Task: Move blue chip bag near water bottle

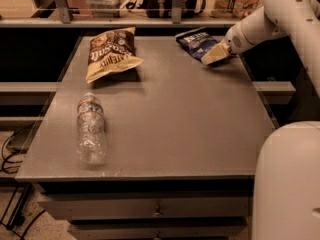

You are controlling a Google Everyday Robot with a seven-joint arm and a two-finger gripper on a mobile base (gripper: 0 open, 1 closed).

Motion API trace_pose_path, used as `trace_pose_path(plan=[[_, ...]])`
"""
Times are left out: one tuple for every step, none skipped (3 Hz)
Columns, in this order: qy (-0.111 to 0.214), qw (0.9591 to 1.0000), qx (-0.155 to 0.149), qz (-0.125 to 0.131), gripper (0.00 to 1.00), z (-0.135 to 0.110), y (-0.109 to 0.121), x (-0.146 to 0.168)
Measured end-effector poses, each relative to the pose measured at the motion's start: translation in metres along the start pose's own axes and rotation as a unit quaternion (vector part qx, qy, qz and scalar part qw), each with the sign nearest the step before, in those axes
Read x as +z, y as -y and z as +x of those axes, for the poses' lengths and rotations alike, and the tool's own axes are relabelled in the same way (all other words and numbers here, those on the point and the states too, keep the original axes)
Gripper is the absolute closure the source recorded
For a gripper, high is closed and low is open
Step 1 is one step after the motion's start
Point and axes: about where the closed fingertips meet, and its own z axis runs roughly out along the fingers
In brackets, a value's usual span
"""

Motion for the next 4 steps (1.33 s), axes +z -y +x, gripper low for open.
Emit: trace_pose_path(plan=[[-0.010,0.9999,0.001,0.005,0.65,0.006,0.003,0.001],[-0.017,0.9998,0.000,0.010,0.88,0.010,0.005,0.000],[-0.019,0.9997,-0.006,0.015,1.00,0.009,0.004,-0.003],[-0.012,0.9995,-0.030,0.003,1.00,-0.009,-0.011,-0.017]])
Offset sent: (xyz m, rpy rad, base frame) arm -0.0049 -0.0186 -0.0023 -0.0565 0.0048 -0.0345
